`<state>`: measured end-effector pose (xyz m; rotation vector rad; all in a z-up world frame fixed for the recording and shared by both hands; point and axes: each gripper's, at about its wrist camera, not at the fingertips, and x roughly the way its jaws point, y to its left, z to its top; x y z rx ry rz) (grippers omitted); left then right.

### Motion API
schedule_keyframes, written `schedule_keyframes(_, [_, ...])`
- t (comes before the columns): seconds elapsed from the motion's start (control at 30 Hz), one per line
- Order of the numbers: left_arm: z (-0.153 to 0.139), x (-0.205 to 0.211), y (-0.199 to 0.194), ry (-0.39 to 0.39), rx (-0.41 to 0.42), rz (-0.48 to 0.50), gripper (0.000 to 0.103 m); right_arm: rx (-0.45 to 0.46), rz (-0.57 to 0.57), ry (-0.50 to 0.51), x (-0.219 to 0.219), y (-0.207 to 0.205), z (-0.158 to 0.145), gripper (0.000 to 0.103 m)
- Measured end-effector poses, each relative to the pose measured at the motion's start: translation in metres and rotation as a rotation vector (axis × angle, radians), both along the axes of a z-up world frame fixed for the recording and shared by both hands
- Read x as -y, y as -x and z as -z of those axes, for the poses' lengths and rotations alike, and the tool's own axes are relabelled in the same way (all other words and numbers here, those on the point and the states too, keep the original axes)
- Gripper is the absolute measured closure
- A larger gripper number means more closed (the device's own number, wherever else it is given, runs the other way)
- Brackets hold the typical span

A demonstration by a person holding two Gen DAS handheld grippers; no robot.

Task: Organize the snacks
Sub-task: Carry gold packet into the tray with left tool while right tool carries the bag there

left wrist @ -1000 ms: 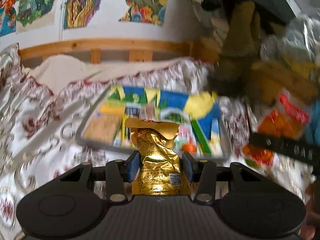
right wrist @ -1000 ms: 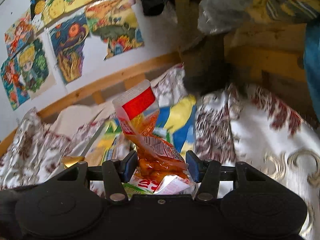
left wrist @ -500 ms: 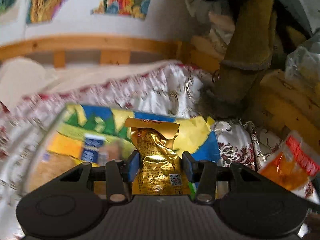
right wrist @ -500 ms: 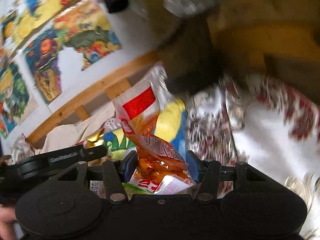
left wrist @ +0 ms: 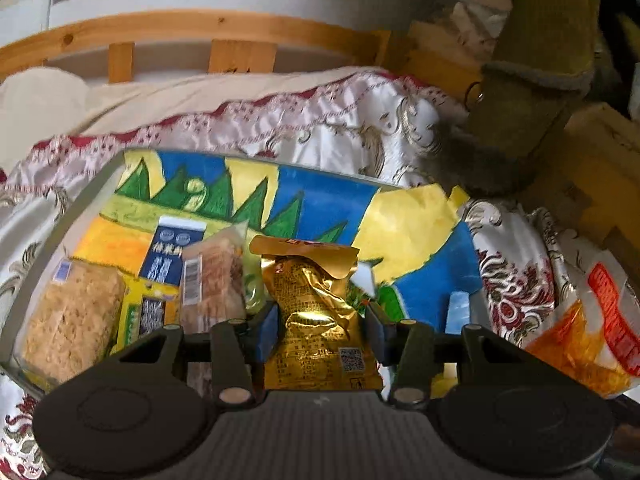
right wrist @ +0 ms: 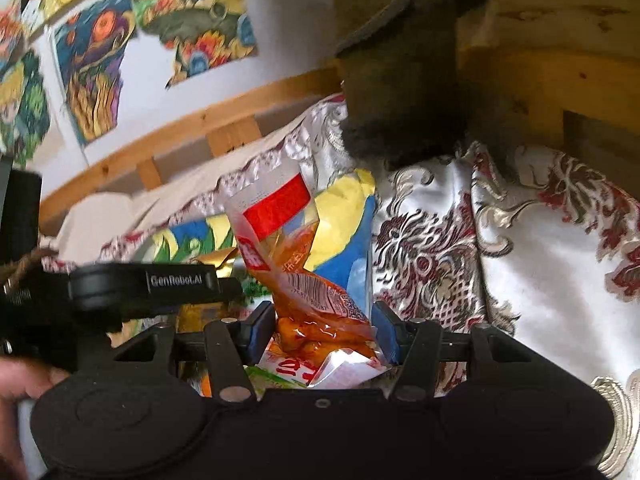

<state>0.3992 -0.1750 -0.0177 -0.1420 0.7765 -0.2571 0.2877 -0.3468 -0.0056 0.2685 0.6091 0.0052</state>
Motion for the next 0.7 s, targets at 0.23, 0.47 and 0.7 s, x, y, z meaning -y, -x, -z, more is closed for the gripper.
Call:
schedule_keyframes(0.23, [0.007, -0.007, 0.000, -0.004, -0.027, -0.011, 0.051, -0.022, -0.037, -0.017, -0.008, -0.005, 0.008, 0.047])
schedule_keyframes(0.47, [0.008, -0.008, 0.002, -0.007, -0.023, -0.008, 0.051, -0.062, -0.036, -0.010, -0.011, -0.009, 0.018, 0.047])
schedule_keyframes(0.7, [0.010, -0.005, 0.004, -0.017, -0.021, -0.011, 0.051, -0.017, -0.043, -0.004, -0.012, -0.005, 0.008, 0.048])
